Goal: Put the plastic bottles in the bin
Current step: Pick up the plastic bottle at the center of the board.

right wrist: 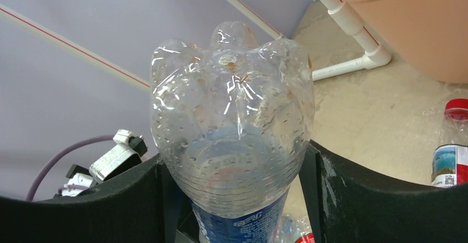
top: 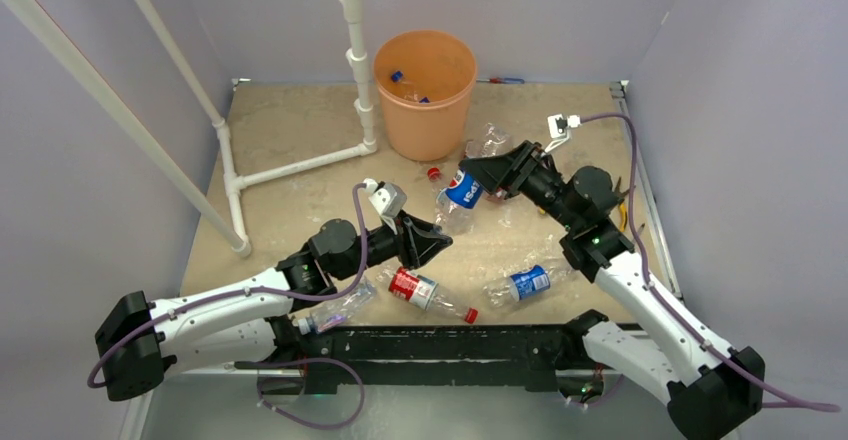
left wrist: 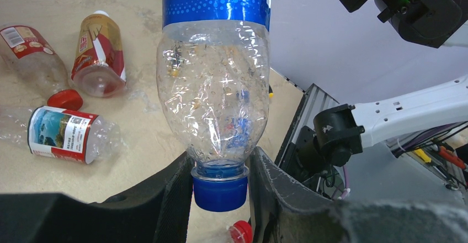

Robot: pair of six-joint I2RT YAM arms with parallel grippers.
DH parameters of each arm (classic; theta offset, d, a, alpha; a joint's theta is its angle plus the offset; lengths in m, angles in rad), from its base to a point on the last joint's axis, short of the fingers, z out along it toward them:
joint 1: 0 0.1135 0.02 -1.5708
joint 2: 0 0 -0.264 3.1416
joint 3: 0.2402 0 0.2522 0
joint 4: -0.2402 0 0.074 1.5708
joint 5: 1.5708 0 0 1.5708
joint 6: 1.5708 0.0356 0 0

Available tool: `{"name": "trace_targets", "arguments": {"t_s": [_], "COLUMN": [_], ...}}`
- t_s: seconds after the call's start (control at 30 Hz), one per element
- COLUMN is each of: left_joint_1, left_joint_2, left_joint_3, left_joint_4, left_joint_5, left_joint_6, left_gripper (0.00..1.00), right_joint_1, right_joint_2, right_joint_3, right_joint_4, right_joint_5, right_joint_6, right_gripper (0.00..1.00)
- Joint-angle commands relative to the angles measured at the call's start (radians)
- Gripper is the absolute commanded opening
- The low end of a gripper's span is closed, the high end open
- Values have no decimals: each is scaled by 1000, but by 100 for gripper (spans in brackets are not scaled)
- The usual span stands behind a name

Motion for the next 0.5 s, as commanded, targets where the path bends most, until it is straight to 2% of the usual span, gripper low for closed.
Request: {"name": "trace_targets", "arguments": {"t_s": [0.0, 0.17, 0.37, 0.47], "left_joint_1": [-4, -4, -4, -4], "left_joint_2": [-9, -6, -5, -12], "left_joint_3": [-2, -2, -3, 0], "left_joint_4": [39, 32, 29, 15], "left_joint_5": [16, 4, 1, -13], "left_joint_6": [-7, -10, -15, -19], "left_gripper": [0, 0, 4, 23], "right_joint_1": [2, 1, 2, -29], "right_joint_2": [2, -2, -8, -11], "right_joint_3": [44, 41, 24, 11], "right_joint_4": [44, 53, 92, 121], "right_joint_5": [-32, -32, -38, -43], "right_joint_6": [-2, -5, 14, 29], "right_gripper": [70, 55, 45, 43]}}
